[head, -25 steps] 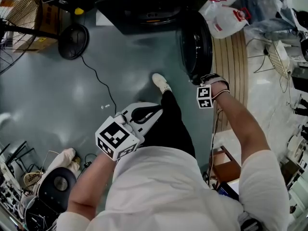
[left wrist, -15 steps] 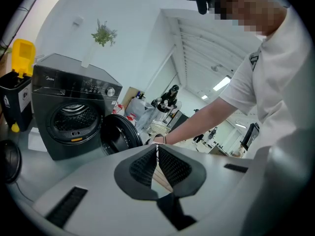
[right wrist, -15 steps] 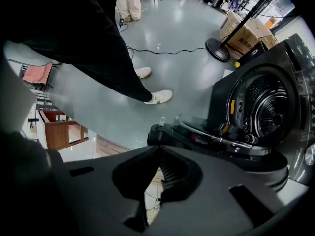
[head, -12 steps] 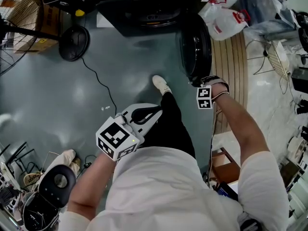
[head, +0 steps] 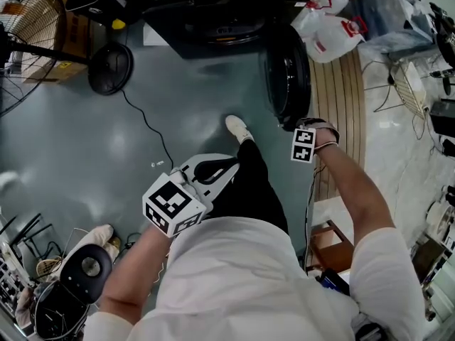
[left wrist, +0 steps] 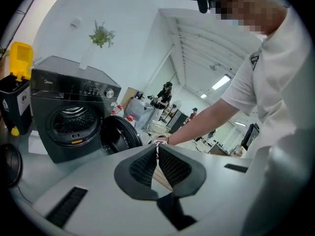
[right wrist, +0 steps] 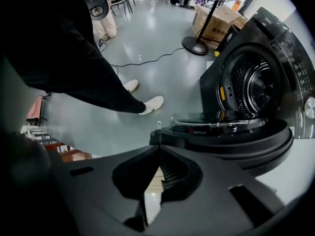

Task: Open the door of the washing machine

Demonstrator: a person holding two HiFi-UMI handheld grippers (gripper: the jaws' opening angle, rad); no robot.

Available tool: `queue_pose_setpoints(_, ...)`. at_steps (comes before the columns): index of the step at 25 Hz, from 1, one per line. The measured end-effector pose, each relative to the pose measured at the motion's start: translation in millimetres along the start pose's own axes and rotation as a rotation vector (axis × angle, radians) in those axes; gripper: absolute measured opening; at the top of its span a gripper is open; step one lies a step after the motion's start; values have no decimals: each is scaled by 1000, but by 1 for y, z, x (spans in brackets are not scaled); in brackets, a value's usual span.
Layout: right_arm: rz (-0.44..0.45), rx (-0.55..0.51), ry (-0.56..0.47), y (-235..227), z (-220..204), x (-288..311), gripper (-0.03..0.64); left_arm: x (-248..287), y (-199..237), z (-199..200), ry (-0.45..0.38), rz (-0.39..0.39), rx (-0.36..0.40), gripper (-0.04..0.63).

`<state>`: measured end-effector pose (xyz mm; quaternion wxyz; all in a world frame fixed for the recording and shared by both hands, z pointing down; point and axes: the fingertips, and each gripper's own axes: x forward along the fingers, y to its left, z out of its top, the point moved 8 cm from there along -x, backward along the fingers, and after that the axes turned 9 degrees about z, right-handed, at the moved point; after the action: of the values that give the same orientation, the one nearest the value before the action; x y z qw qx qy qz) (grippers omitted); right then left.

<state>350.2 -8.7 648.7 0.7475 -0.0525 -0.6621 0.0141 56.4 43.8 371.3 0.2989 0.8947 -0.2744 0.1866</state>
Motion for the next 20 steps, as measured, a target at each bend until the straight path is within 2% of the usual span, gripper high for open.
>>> queue_pose_setpoints(5,29,241,-170,2,-2,-15,9,-1,4,2,2,6,4,23)
queue_pose_setpoints(8,44,423,-336,4,1,-32,9,-3,6,4,0,6,14,23)
queue_pose_setpoints(10,42,566,-498,4,1,-49,9,-5,7,6,-3,7,21,23)
queue_pose_setpoints(14,9,853,-920,6,-9,-95,9,-10,5,14,-15,13,38,23)
queue_pose_setpoints(16,0,913,-1055,14,-9,-118,9,-13,5,16,-20,15,44,23)
queue_pose_setpoints(20,5,906,-1163,35,6,-159,9,-17,3,15,-23,15,48,23)
